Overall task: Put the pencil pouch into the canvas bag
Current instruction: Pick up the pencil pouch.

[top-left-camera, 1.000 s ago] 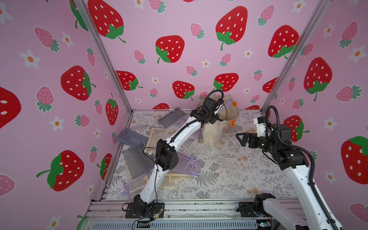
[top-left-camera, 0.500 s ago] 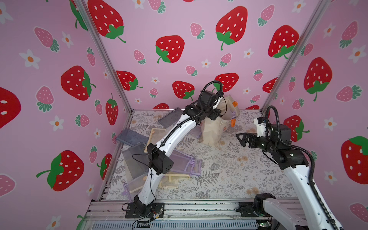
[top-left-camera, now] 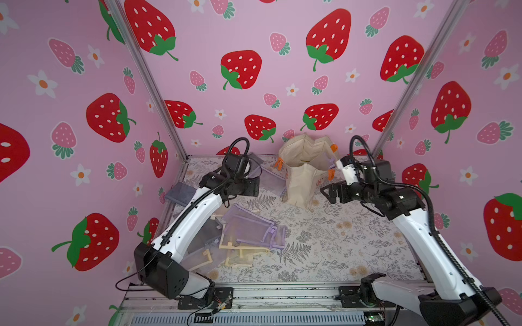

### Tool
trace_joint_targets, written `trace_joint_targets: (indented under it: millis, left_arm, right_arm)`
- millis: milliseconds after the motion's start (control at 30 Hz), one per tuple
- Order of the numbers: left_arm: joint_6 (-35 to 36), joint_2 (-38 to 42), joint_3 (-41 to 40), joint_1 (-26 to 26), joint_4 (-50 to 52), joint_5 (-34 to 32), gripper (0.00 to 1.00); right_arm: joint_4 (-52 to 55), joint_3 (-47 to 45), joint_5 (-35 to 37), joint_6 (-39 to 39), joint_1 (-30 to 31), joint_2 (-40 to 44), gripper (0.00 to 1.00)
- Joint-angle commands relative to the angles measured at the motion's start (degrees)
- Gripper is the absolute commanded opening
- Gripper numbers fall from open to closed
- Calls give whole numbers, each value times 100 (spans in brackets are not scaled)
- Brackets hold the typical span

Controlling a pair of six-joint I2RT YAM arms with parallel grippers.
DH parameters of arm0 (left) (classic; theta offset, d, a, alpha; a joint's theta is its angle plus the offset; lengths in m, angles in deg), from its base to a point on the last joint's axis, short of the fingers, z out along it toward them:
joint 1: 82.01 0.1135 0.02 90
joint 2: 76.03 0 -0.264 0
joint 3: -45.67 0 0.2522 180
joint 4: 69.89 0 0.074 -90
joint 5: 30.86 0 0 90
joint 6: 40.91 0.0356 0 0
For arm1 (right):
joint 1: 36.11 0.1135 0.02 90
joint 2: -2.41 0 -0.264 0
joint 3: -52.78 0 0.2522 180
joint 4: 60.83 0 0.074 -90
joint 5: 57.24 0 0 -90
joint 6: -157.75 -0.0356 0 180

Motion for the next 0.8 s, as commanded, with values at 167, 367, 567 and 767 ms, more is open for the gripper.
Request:
trace_joint_targets:
  millis: [167, 367, 567, 767]
  left_arm:
    - [-1641, 1513, -2614, 528, -765, 935, 81]
    - [-2029, 1771, -3531, 712, -1439, 1254, 70]
    - [-2136, 1616, -4069, 1076, -2268, 1661, 62]
    - [-2178, 1176, -4162, 1357, -2831, 1809, 59]
  right_arm:
    - [-460, 451, -326, 71, 1692, -2065, 100]
    - [-942, 861, -712, -230, 1924, -3506, 99]
    - [-1223, 1331, -1026, -463, 2000, -4547, 99]
    - [-1383, 1632, -1395, -592, 2005, -5333, 99]
